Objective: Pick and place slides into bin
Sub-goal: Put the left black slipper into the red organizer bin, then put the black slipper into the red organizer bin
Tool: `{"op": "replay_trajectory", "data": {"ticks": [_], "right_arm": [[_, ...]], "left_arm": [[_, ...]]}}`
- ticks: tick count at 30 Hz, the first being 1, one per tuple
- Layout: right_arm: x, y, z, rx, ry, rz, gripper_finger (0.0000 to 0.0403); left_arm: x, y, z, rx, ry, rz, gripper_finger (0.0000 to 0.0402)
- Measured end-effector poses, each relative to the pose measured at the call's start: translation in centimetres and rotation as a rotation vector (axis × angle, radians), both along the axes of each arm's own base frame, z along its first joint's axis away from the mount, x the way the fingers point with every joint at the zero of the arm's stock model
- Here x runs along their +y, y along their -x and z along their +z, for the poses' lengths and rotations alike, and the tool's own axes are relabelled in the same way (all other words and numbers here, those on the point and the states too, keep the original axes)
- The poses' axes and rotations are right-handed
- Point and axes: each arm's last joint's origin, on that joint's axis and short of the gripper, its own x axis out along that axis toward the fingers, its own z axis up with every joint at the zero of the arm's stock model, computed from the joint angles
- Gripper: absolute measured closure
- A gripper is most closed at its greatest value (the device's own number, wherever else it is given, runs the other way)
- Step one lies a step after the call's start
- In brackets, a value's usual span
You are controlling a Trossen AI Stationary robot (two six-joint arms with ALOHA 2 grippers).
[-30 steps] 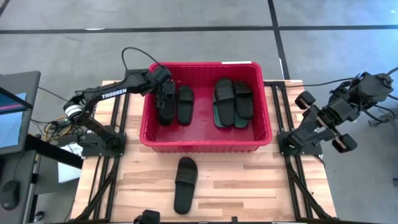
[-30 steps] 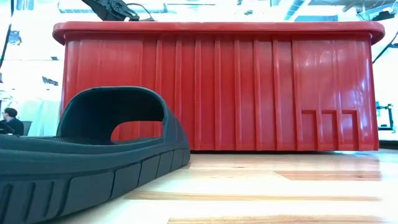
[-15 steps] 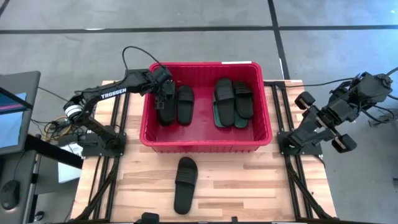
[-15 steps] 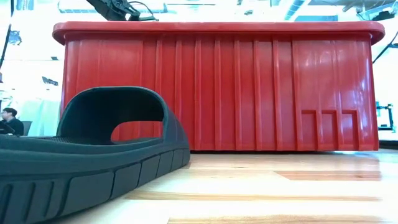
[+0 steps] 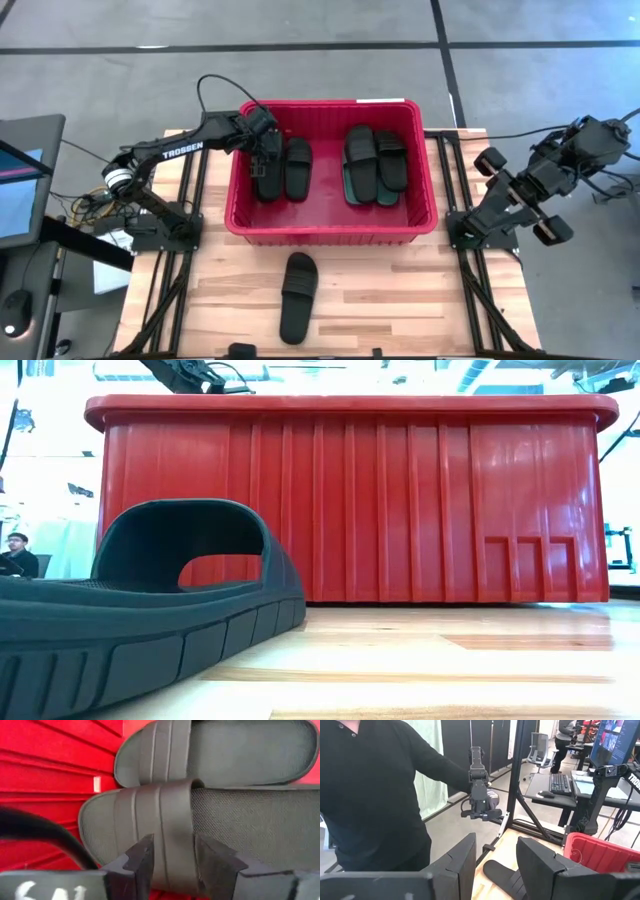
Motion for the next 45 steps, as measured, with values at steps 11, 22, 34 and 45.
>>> {"op": "replay_trajectory", "data": {"ticks": [11, 22, 34, 45], "right_arm": [[0.0, 0.0, 0.0, 0.000, 0.009, 0.002, 0.0275], [0.0, 0.0, 0.0, 0.003, 0.003, 0.001, 0.0275], [0.0, 0.0, 0.0, 0.004, 0.003, 0.000, 0.0275], [0.0, 0.0, 0.0, 0.004, 0.002, 0.000, 0.0275]], "left_arm": [[-0.2, 0.6, -0.2, 0.075, -0.011, 0.073, 0.0269], [-0.3, 0.5, -0.3, 0.023, 0.049, 0.105, 0.0269], [-1.1, -0.1, -0.3, 0.038, 0.031, 0.087, 0.0269], [-0.9, -0.6, 1.4, -0.010, -0.020, 0.130, 0.0269]]}}
